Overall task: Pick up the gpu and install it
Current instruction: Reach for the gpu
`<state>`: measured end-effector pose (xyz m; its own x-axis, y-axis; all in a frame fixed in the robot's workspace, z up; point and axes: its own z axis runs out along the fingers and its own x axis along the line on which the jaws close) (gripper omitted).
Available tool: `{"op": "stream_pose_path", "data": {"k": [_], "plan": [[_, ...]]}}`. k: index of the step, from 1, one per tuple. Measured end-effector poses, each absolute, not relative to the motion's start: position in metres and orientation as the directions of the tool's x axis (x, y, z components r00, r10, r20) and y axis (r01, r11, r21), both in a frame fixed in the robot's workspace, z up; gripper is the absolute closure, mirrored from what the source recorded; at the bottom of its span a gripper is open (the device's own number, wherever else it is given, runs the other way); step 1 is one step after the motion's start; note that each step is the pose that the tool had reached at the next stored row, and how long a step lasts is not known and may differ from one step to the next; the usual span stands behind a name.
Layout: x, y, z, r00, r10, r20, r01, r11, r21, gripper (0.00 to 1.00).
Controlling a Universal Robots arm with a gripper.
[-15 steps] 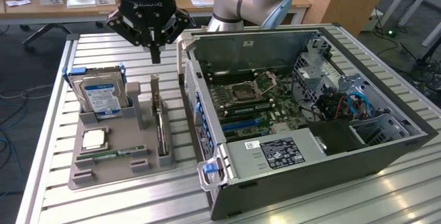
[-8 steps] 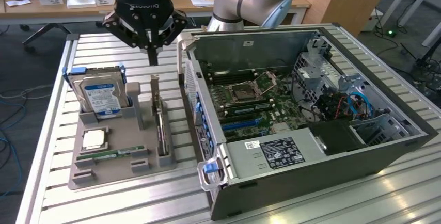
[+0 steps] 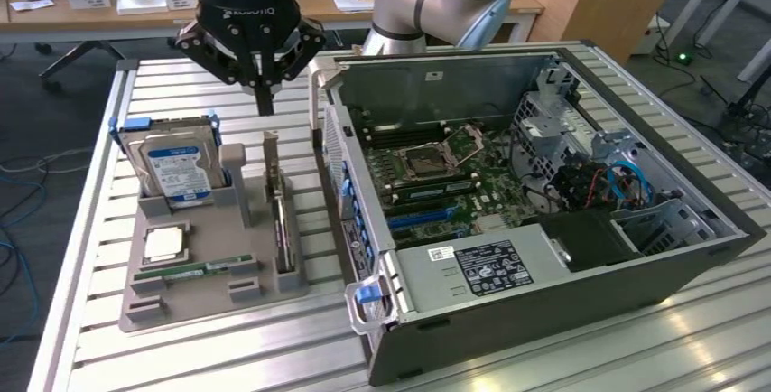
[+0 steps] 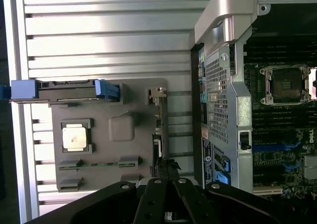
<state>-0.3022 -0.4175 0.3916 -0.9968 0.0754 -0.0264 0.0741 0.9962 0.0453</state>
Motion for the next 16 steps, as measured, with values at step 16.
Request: {"op": "stream_pose_path", "data": {"k": [16], "plan": [[-0.302,-0.443,0.392,-0.997,0.075,-0.026,0.074,0.996,0.045,0.89]]}}
